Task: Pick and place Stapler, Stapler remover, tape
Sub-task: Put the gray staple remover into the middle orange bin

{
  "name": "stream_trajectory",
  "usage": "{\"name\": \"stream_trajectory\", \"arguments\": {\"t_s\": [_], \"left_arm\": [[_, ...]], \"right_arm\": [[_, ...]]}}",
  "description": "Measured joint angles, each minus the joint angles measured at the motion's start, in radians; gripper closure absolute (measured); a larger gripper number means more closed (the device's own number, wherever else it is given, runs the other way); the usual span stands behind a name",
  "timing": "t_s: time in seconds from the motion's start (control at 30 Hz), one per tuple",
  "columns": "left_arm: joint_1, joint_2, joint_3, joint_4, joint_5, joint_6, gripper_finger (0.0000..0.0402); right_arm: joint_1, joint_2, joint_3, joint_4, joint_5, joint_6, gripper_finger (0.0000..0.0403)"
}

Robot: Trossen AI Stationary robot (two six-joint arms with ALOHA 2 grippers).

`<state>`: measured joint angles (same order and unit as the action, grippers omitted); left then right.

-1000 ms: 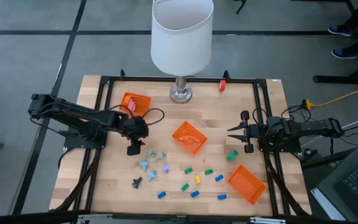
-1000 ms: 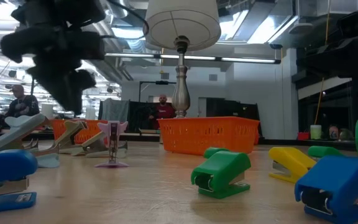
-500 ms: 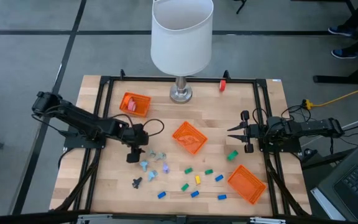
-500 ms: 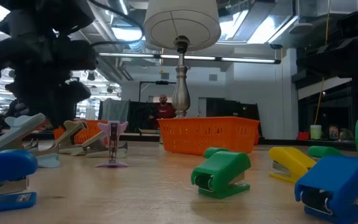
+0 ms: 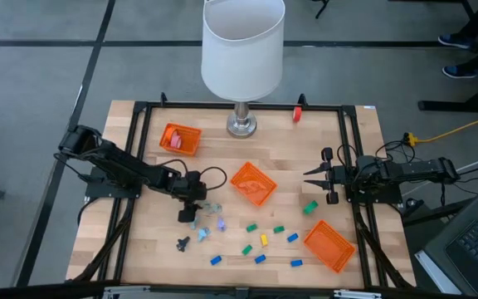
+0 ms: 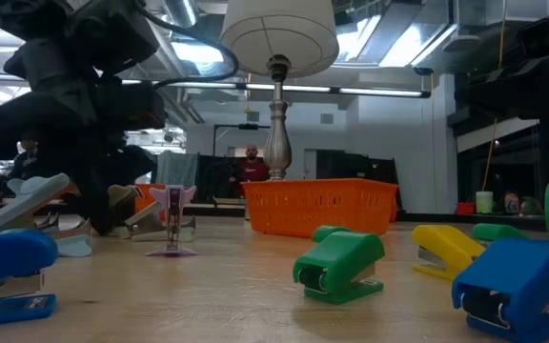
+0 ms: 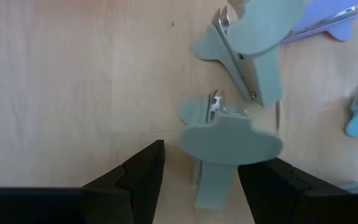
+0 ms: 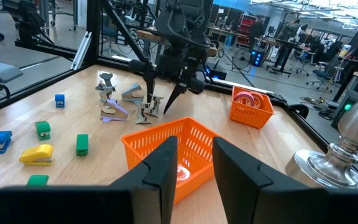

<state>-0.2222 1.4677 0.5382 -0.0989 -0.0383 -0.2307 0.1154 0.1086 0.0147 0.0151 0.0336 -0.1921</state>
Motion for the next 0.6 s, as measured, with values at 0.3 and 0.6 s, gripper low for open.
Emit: {"name": "stream_trajectory", "arguments": {"t_s": [0.3,0.6], "left_arm": [[0.002,0.0,-0.001,0.005,-0.011,-0.021,0.0275],[0.001,-0.014,-0.002,0.004,0.015,-0.021,0.0362]], "right_arm": [[0.0,0.0,0.0,0.0,0.0,0.0,0.0297],[0.0,0.0,0.0,0.0,0.0,0.0,0.0297]]}}
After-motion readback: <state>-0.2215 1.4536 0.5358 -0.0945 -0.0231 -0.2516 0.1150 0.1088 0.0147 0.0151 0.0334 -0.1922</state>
